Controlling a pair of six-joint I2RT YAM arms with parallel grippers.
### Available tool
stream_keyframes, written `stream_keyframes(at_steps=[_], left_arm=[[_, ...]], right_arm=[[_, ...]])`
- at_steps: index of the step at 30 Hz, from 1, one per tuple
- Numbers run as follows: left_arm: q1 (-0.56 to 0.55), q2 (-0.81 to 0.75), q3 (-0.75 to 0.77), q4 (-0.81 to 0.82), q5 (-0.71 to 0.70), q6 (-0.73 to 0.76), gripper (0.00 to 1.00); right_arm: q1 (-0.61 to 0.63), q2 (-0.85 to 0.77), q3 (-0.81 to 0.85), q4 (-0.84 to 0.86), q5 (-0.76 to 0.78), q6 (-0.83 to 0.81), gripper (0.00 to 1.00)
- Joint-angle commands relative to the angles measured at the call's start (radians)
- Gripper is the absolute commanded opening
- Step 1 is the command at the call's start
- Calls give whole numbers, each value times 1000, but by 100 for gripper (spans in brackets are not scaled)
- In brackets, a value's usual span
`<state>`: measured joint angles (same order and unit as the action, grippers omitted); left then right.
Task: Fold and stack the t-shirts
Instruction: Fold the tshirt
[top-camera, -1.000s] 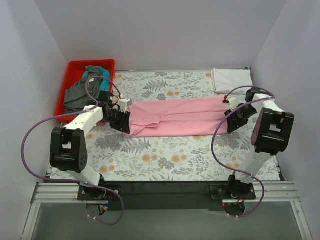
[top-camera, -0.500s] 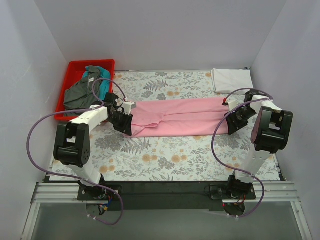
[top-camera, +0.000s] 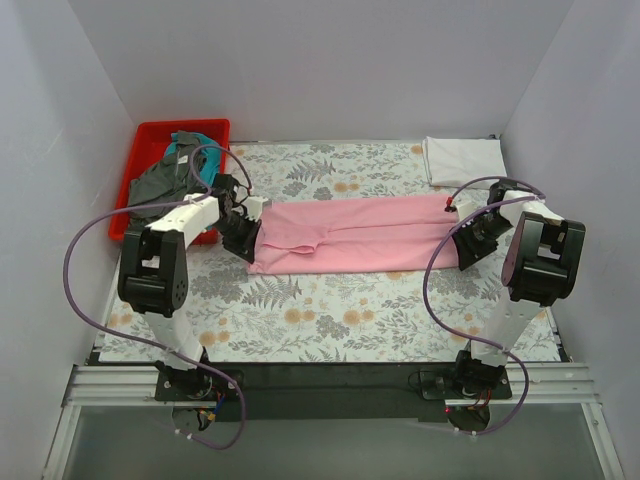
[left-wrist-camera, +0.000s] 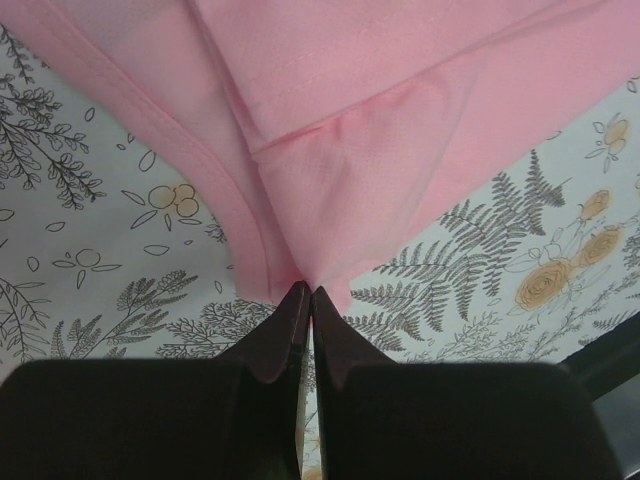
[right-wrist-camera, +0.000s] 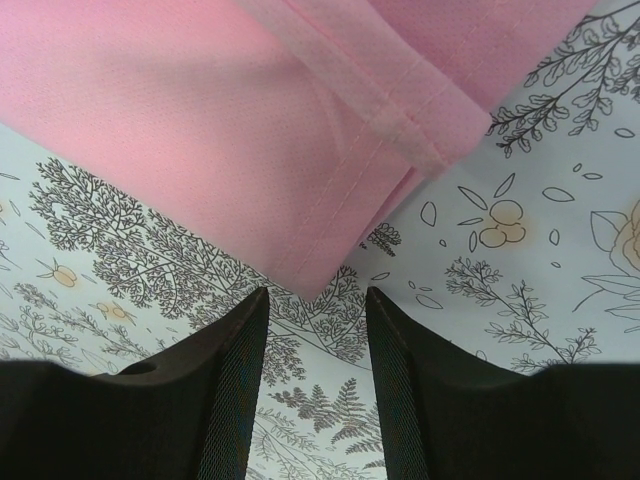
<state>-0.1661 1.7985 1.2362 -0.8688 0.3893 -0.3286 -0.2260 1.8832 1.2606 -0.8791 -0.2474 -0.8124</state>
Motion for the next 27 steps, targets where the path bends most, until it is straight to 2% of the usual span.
stream_keyframes(at_steps=[1,6,10,15,16,20,24,27], left_arm=[[13,47,52,-61,-67,8,0],[14,108,51,-90,-96,10,0],[14,116,11,-53,-151,5,0],[14,110,28,-50,-113,0,1],[14,96,32,-55,-101,9,10],[14,-4,81,-94,-40,20,29],[14,-73,129,-101,6,4,33],[14,-90,128,-42,55,-52,34]], right_arm=[[1,17,-27,46,56,-5,51],[1,11,-30,49,65,-7,51],[1,8,-36,49,66,-11,51],[1,-13,-23,37,65,-14,50],[2,-34,-14,29,54,-16,51],[1,-110,62,-53,-36,-21,51],[14,-199,117,-103,-186,-4,51],[82,-239,129,-98,-254,44,51]])
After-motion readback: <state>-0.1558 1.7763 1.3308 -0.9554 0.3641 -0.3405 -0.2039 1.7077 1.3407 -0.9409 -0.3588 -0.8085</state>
